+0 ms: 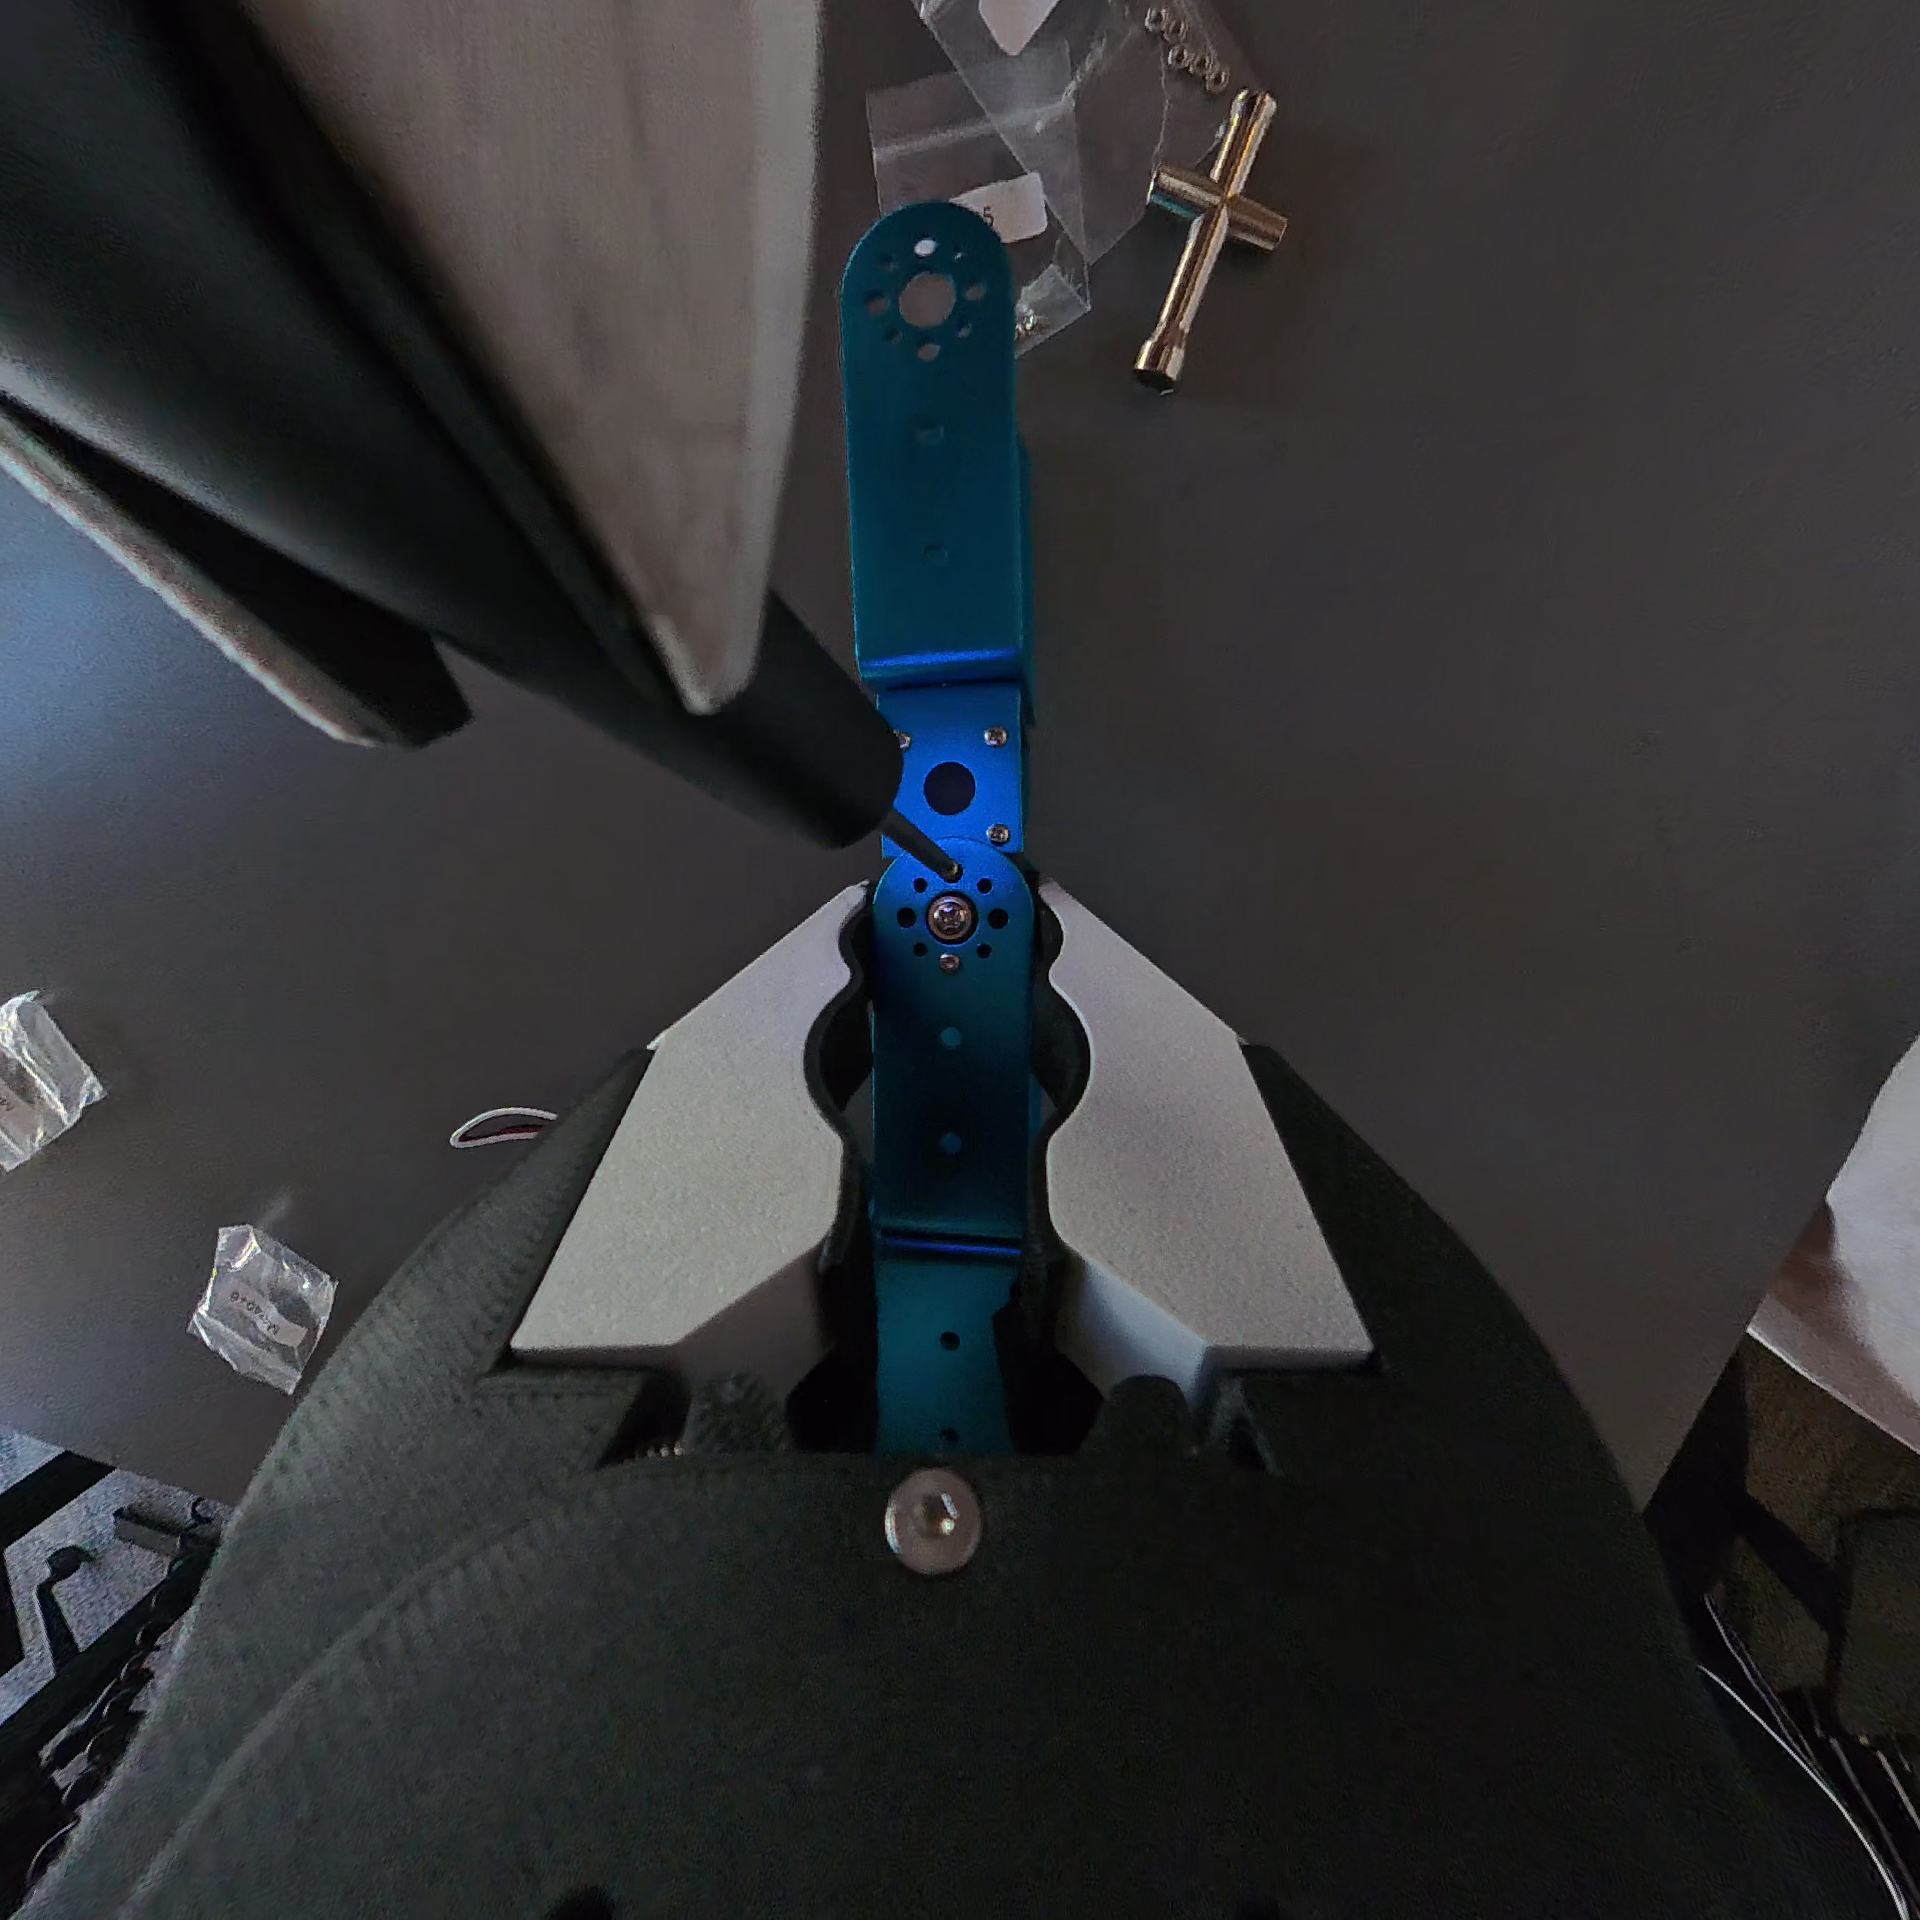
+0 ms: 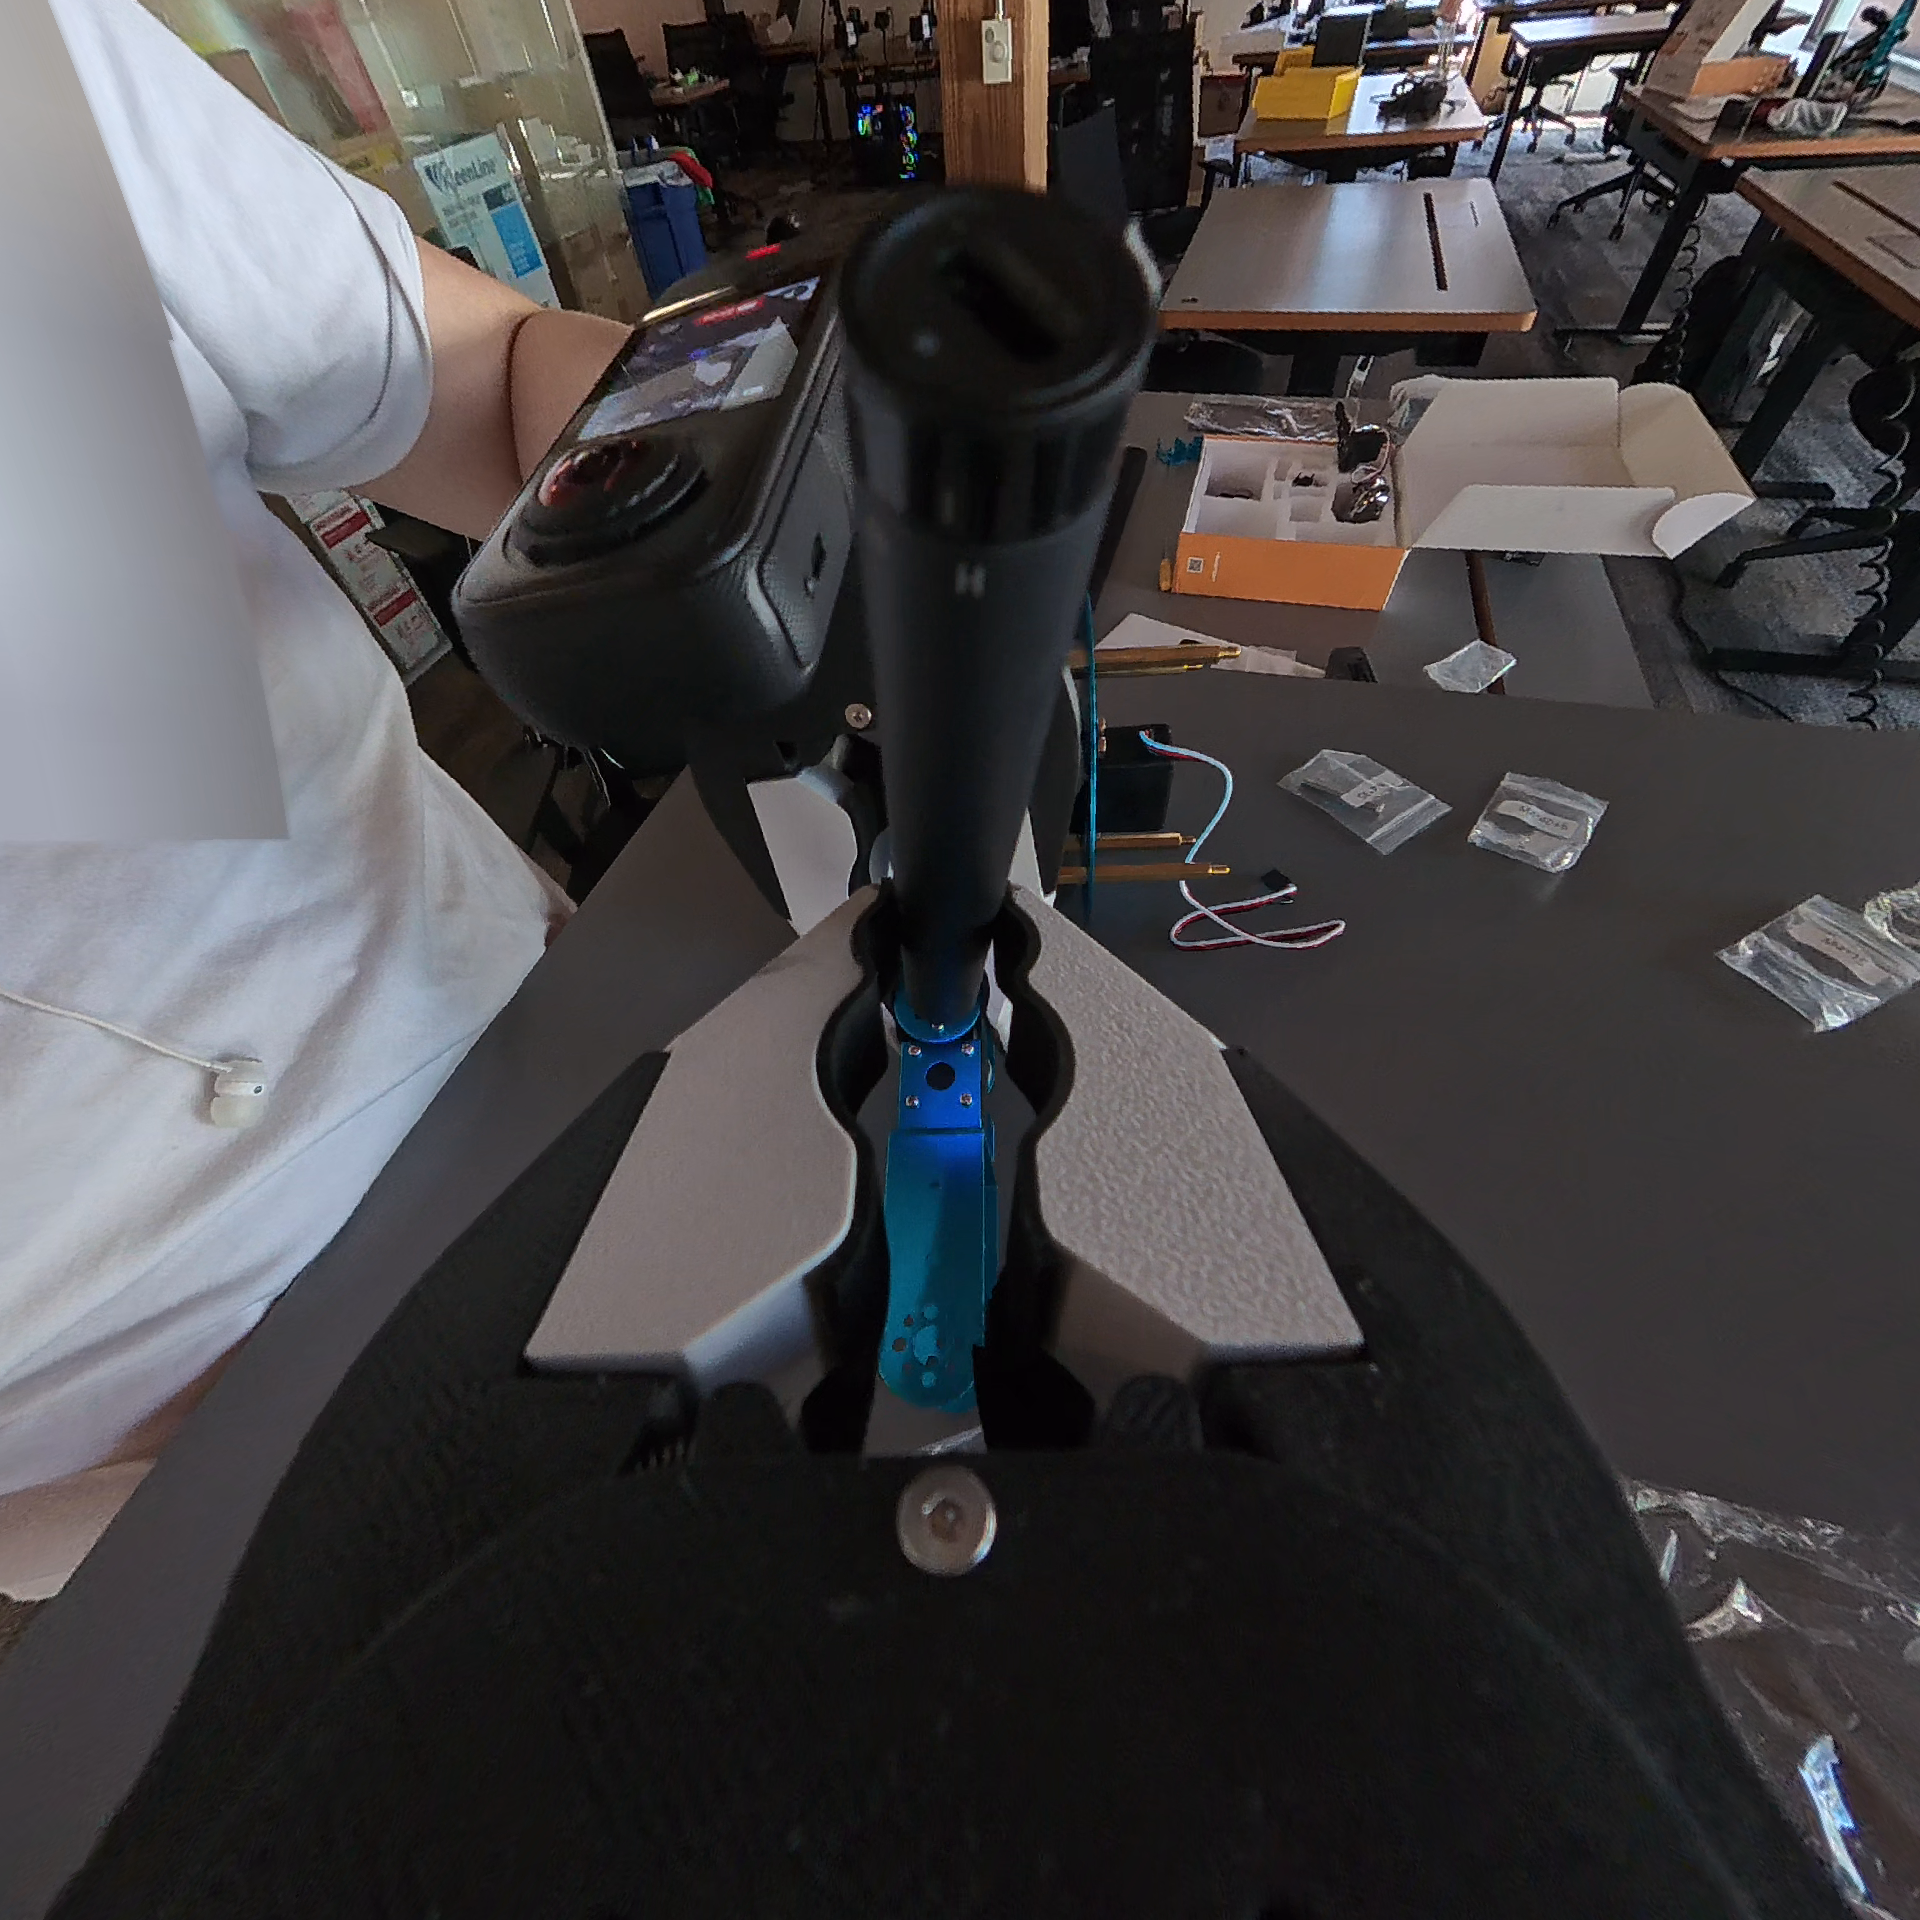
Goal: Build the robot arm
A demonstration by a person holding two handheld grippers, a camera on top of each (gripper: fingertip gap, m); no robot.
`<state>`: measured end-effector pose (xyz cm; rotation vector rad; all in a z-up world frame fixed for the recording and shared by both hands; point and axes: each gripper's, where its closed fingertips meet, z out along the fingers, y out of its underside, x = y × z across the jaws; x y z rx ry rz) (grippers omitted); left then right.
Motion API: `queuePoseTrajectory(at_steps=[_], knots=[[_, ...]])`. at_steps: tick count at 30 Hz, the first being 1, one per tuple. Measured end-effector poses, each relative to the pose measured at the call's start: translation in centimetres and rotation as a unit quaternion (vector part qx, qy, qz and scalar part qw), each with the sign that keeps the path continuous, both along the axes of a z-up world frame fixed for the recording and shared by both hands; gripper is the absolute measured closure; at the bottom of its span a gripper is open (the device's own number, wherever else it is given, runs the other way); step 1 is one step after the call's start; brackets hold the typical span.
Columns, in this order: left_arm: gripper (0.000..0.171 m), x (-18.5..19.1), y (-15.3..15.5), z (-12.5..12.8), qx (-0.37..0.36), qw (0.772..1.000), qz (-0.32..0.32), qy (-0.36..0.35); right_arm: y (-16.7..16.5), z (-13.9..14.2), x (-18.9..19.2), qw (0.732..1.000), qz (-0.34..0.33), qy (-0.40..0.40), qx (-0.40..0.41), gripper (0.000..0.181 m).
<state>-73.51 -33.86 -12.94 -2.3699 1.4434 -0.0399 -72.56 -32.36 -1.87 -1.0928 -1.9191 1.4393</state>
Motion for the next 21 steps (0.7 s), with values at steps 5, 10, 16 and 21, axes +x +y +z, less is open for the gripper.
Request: queuePoseTrajectory(at_steps=[5,10,16,21], knots=[[0.147,0.1,0.0,-0.1,0.002,1.000,0.002,0.001,-0.2,0.0,-0.2,1.000,-0.004,-0.003,0.000,0.164],[0.146,0.2,0.2,-0.2,0.007,1.000,0.002,0.001,-0.5,0.1,-0.4,1.000,-0.003,0.000,-0.004,0.164],[0.139,0.3,0.6,0.1,0.013,0.999,0.022,-0.021,-0.5,0.0,-0.4,1.000,-0.002,0.004,0.003,0.164],[0.123,0.4,-0.1,1.8,0.011,0.997,0.032,-0.071,-0.7,-0.1,-0.5,1.000,0.000,0.002,0.009,0.165]])
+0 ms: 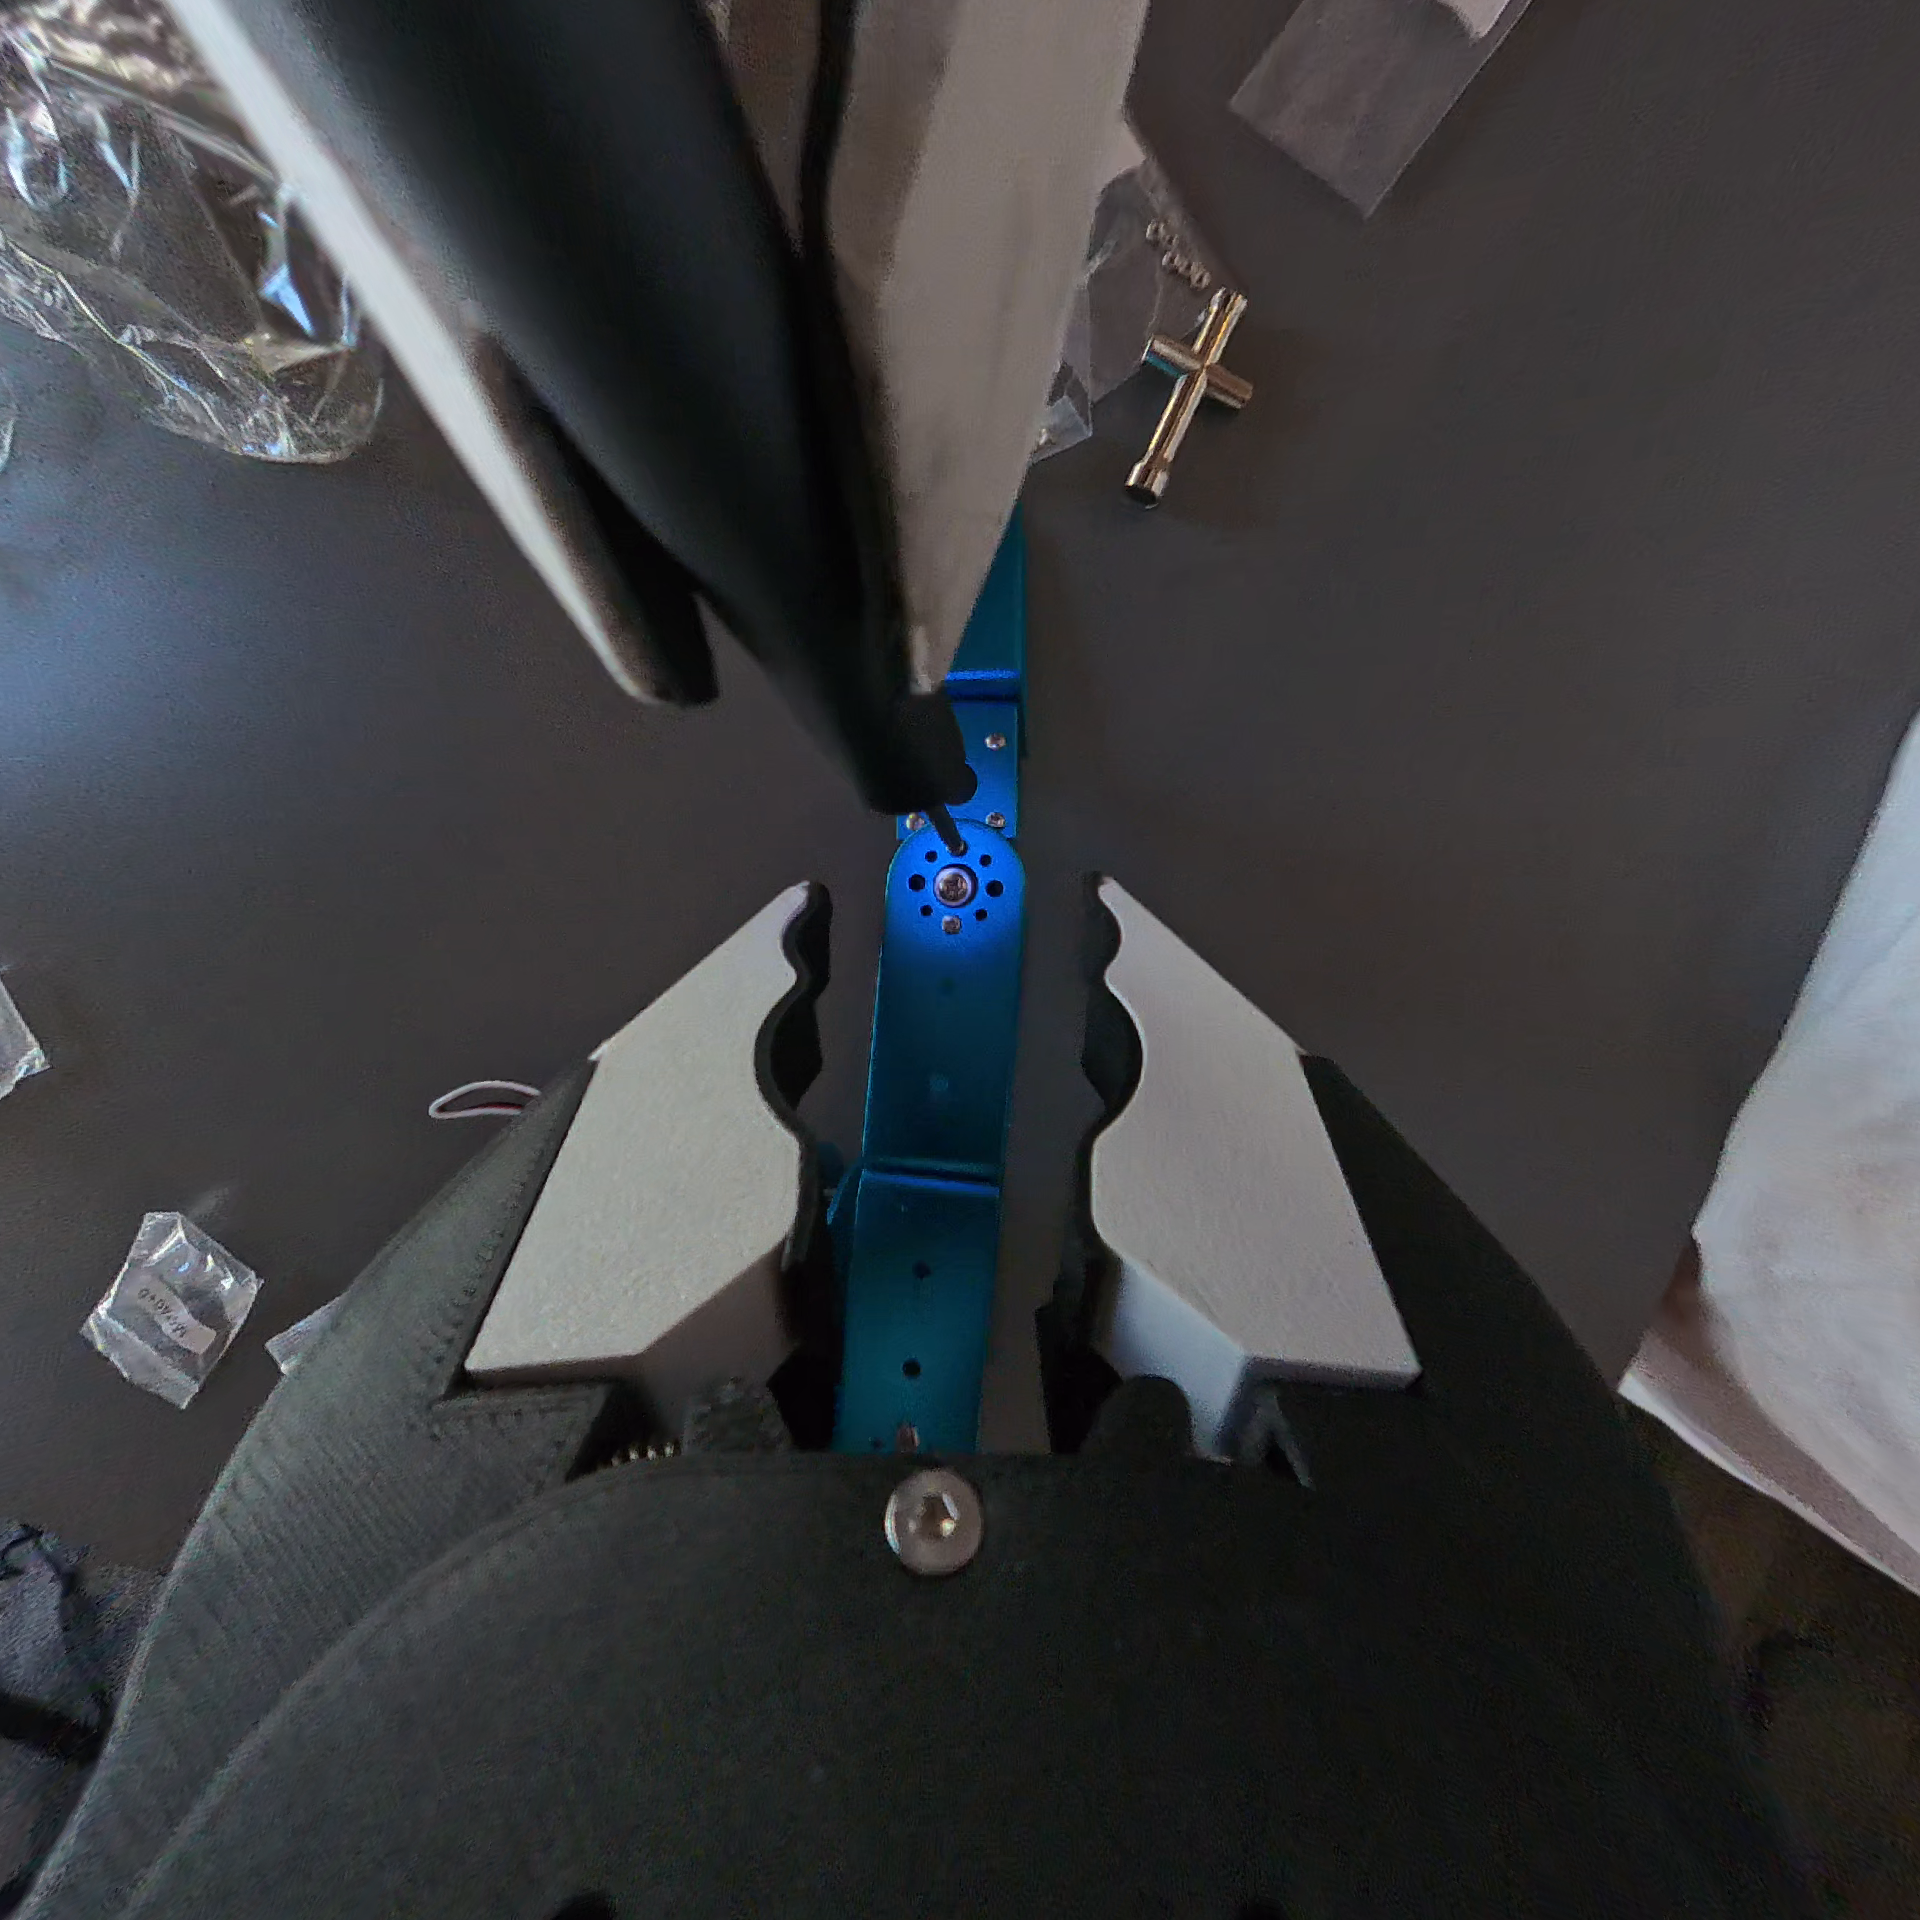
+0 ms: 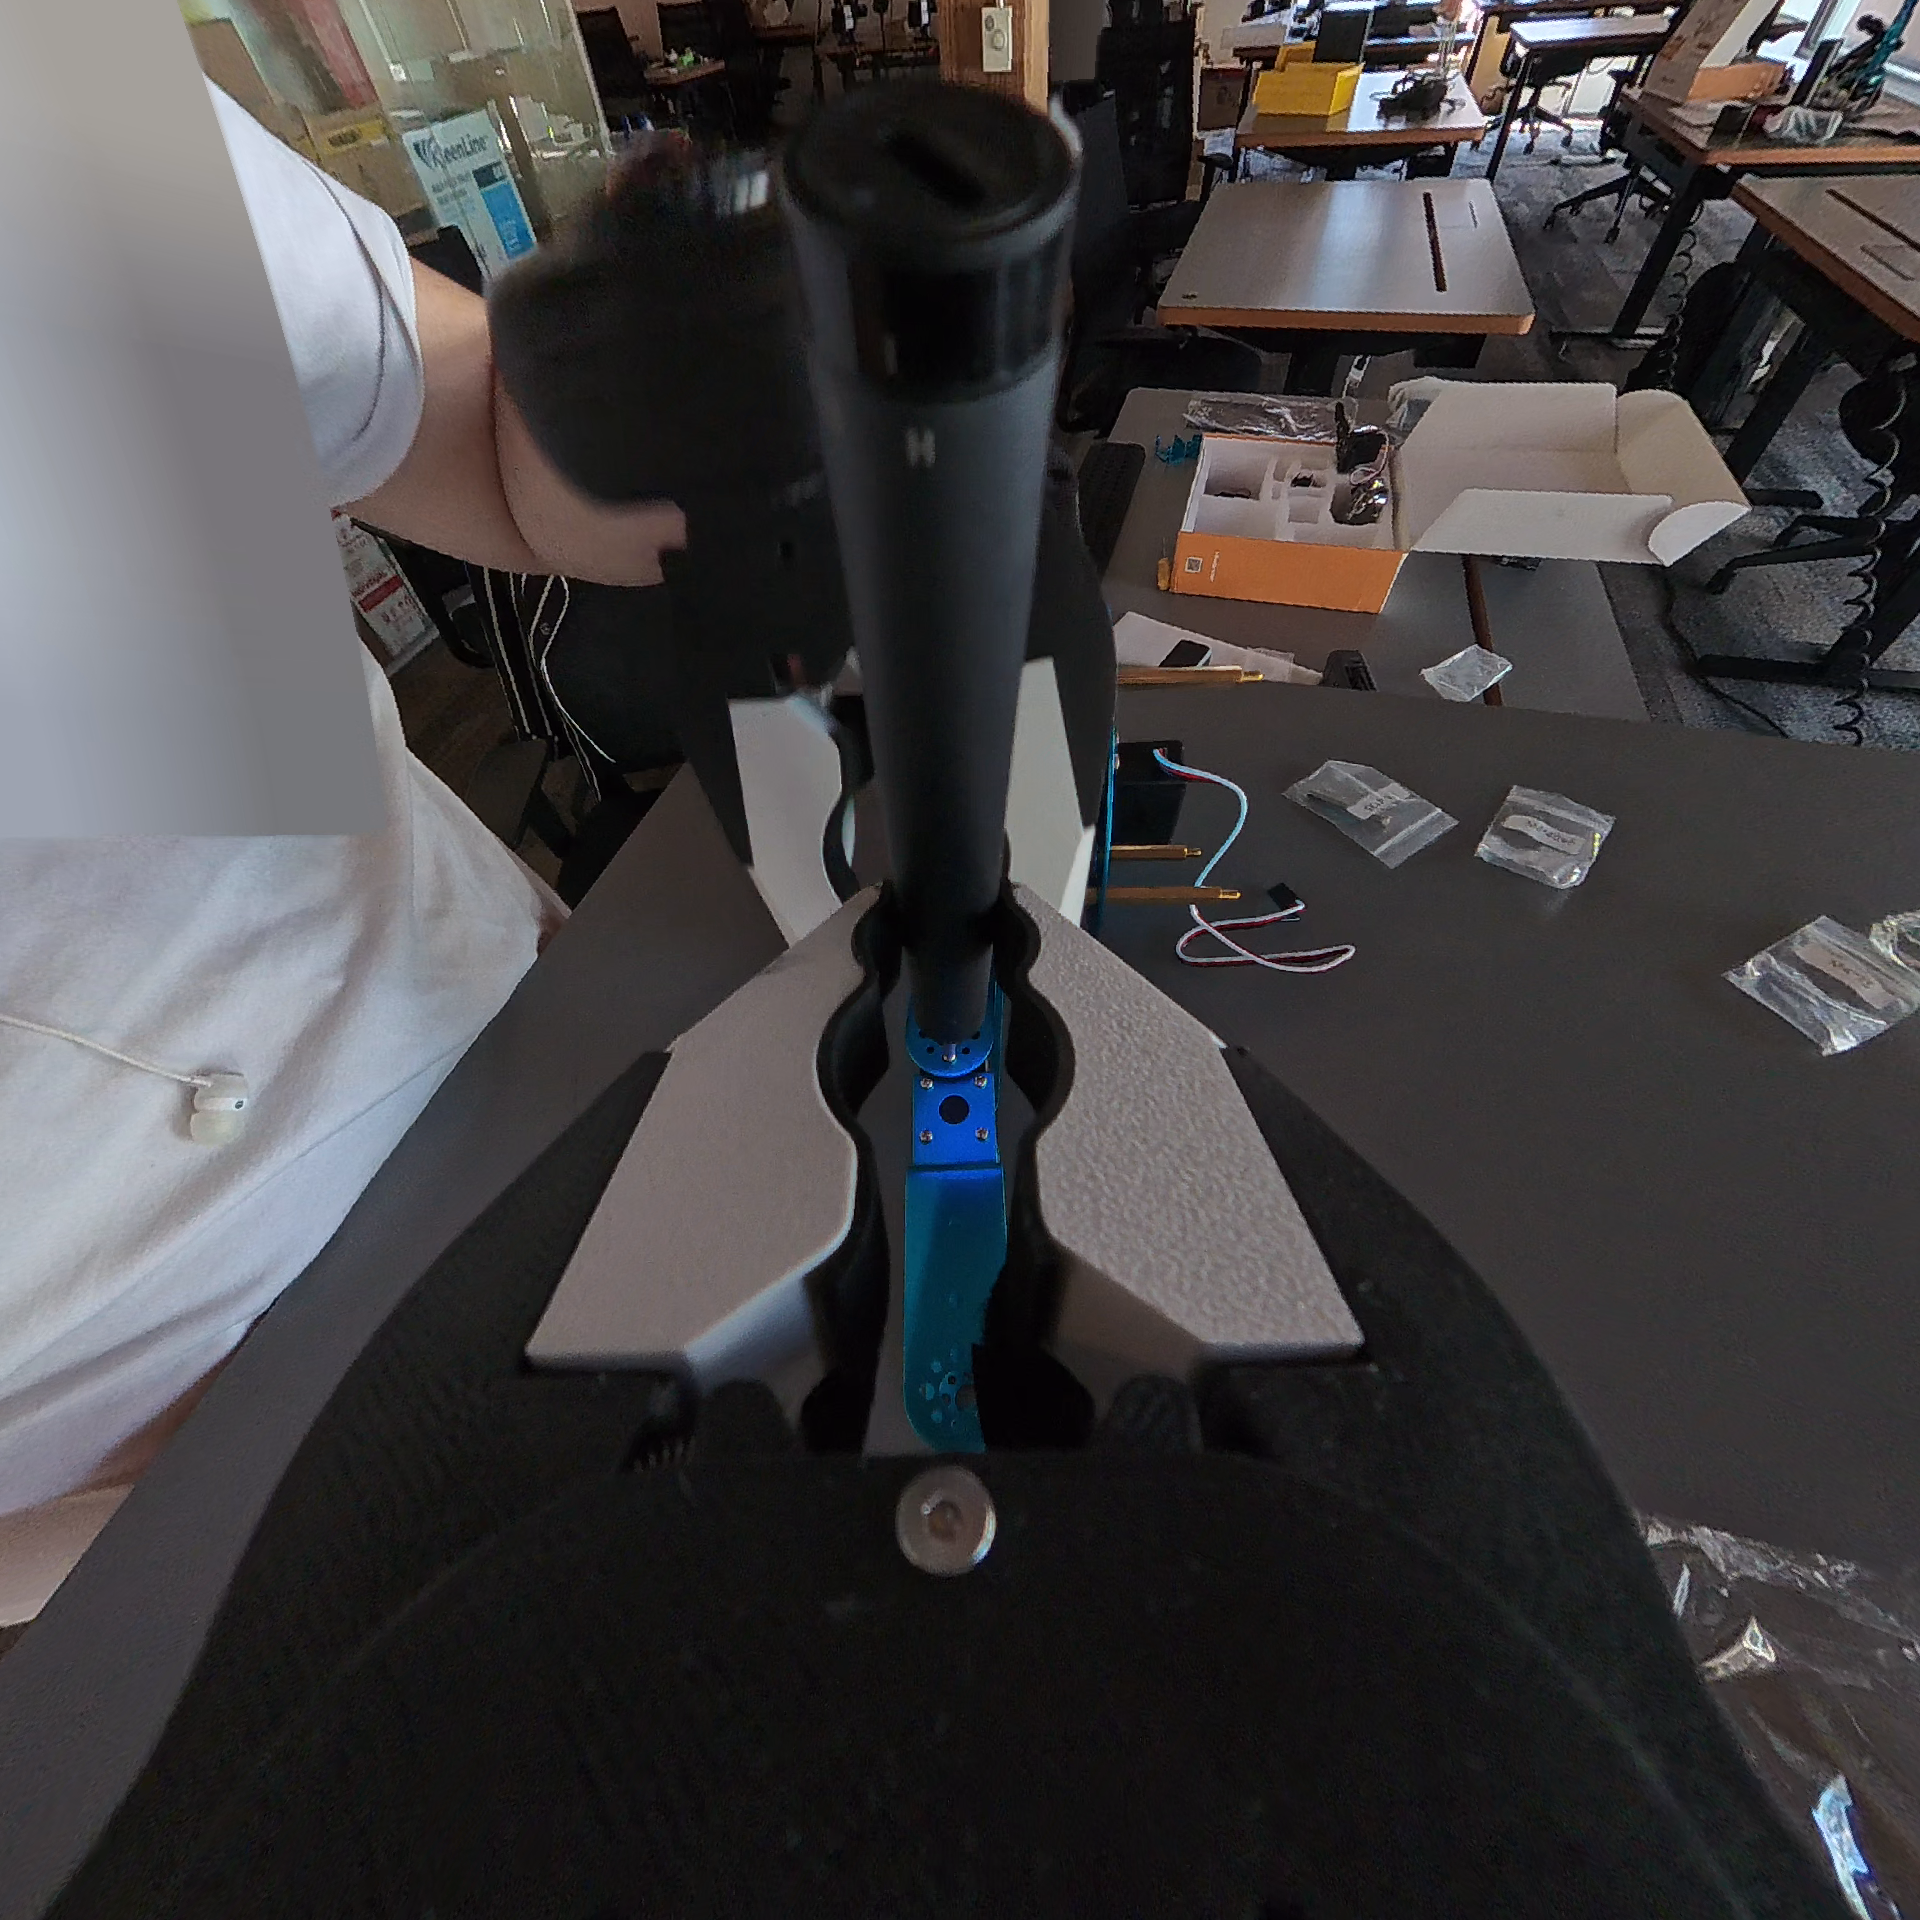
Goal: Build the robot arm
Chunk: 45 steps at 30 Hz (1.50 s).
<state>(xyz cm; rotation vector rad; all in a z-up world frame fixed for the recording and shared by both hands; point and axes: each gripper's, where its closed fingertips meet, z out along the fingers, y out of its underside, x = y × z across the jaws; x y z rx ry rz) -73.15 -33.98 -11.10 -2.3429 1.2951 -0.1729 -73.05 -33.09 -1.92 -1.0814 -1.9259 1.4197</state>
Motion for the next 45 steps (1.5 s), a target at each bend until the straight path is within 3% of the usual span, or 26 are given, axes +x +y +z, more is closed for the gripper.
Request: queuePoseTrajectory(at_steps=[7,13,19,23,29,33,45], knots=[[0.120,-1.6,1.1,7.1,0.048,0.995,0.022,-0.081,-0.2,0.0,-0.1,1.000,0.000,-0.002,0.005,0.164],[0.113,1.7,2.1,14.7,0.088,0.971,-0.009,-0.223,-0.5,0.0,0.1,1.000,0.001,-0.002,0.017,0.164],[0.110,4.5,2.5,18.3,0.126,0.957,-0.043,-0.259,-0.7,0.0,0.0,1.000,0.003,-0.002,0.017,0.164],[0.111,5.5,2.8,18.6,0.120,0.958,-0.048,-0.258,-0.7,0.0,0.1,1.000,0.006,-0.001,0.019,0.164],[0.120,5.9,3.2,16.7,0.106,0.965,-0.041,-0.236,-0.9,0.0,0.1,1.000,0.009,0.000,0.024,0.164],[0.155,6.0,3.2,16.2,0.116,0.966,-0.045,-0.228,-0.9,0.0,0.0,1.000,0.009,0.001,0.021,0.164],[0.155,5.9,2.7,16.3,0.129,0.964,-0.048,-0.227,-1.3,0.1,-0.1,0.999,0.016,0.012,0.025,0.164]])
